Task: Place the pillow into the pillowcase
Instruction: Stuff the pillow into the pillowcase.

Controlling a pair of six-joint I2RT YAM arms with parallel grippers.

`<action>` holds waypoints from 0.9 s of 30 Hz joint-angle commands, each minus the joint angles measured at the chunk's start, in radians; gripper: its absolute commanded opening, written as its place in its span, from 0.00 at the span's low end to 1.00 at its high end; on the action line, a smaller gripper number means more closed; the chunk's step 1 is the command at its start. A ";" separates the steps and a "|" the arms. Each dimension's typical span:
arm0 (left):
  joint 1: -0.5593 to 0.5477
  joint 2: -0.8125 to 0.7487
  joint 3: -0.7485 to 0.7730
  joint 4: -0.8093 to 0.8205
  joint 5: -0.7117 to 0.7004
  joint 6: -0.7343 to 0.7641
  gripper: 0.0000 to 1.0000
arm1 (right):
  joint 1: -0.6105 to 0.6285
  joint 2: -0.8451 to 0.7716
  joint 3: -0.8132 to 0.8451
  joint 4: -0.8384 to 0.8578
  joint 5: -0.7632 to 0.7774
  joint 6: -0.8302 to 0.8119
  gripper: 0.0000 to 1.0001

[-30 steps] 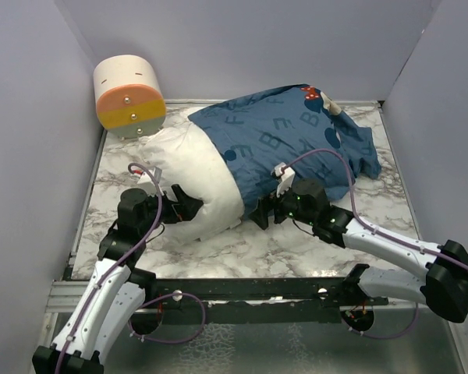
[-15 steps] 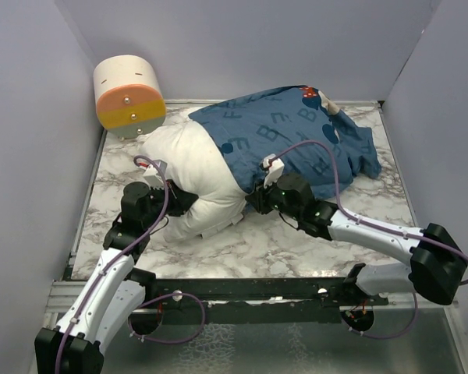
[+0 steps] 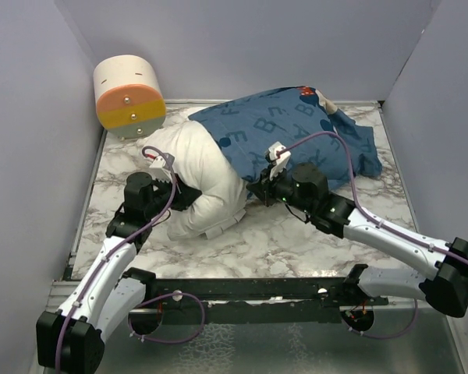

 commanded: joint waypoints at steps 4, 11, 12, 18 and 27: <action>-0.034 0.116 0.056 0.133 0.168 -0.029 0.00 | 0.014 0.162 0.218 0.192 -0.341 0.010 0.01; -0.186 0.236 0.185 0.292 0.119 -0.063 0.00 | 0.079 0.394 0.634 0.174 -0.446 0.004 0.01; -0.195 0.250 0.206 0.306 0.117 -0.064 0.00 | 0.090 0.405 0.678 0.161 -0.443 -0.008 0.01; -0.197 0.255 0.194 0.276 0.066 0.017 0.00 | 0.058 0.306 0.573 0.130 -0.174 -0.101 0.01; -0.067 0.415 0.145 0.298 0.135 -0.030 0.00 | -0.016 0.314 0.391 0.039 -0.087 -0.126 0.34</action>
